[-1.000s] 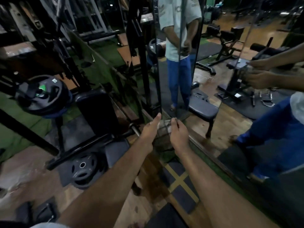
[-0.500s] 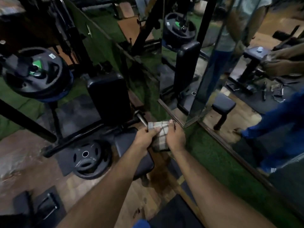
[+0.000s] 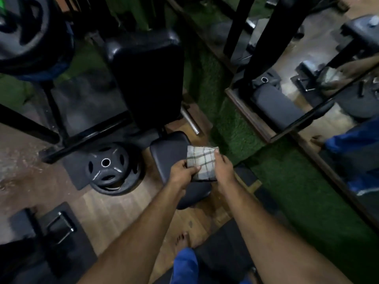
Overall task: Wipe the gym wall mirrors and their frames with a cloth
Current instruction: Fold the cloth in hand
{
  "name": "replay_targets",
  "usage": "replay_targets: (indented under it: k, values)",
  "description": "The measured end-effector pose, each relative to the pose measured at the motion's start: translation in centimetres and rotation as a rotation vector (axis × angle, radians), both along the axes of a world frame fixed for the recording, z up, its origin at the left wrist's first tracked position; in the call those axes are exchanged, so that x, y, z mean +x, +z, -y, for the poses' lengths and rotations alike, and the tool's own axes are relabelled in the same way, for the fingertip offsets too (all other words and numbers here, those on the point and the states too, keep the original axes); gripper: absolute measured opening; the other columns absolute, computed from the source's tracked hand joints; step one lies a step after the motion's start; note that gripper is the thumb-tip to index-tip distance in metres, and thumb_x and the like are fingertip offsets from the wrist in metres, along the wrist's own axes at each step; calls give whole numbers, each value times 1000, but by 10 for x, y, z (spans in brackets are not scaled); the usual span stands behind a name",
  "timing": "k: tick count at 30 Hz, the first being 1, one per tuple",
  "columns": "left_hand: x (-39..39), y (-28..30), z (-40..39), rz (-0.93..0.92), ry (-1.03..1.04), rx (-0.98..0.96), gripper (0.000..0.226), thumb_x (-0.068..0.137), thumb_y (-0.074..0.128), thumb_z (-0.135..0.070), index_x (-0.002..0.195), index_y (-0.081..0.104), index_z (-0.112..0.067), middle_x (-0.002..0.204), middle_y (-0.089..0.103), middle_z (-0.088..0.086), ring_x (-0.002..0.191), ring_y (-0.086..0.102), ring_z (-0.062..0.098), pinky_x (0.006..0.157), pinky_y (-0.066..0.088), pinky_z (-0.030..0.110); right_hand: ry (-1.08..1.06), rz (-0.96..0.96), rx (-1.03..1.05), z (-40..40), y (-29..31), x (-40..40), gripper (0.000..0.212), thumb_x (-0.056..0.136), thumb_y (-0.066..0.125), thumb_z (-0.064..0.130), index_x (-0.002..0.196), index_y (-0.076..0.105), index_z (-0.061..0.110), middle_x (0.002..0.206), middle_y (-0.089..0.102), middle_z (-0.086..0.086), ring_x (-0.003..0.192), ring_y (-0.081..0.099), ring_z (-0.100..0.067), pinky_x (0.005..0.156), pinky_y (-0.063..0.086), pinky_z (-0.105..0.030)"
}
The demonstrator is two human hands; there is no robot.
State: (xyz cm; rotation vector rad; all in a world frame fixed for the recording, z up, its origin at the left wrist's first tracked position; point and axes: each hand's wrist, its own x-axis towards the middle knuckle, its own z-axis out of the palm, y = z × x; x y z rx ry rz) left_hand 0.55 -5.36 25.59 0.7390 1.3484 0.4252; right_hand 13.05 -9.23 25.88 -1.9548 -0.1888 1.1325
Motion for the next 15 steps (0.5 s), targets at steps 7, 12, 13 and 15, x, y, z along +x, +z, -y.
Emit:
replay_targets:
  k: [7,12,13,15]
  values:
    - [-27,-130,-14,-175,38,-22,20,96,65,0,115,68,0,106,73,10,91,71,23,67,57,24,17,-225,1,-6,-117,-32,20,103,60,8,121,67,16,109,74,-6,99,72,-27,88,60,-42]
    - [-35,-208,-25,-403,-175,52,14,94,64,-5,107,67,-3,104,71,9,103,68,32,89,57,41,149,-31,-44,-9,-203,-49,40,101,57,-3,137,65,12,127,72,-5,113,68,-22,99,57,-42]
    - [-36,-218,-25,-471,-225,102,14,93,65,-10,106,67,-5,103,70,6,102,67,30,84,55,38,178,0,-72,-9,-219,-50,42,100,58,-1,139,64,13,129,71,-5,116,67,-23,102,56,-44]
    - [-34,-232,-24,-615,-325,183,21,94,64,-22,111,65,-10,104,67,5,101,63,28,75,43,30,232,75,-131,-8,-254,-49,44,99,62,5,141,63,17,133,70,-4,122,65,-25,105,54,-47]
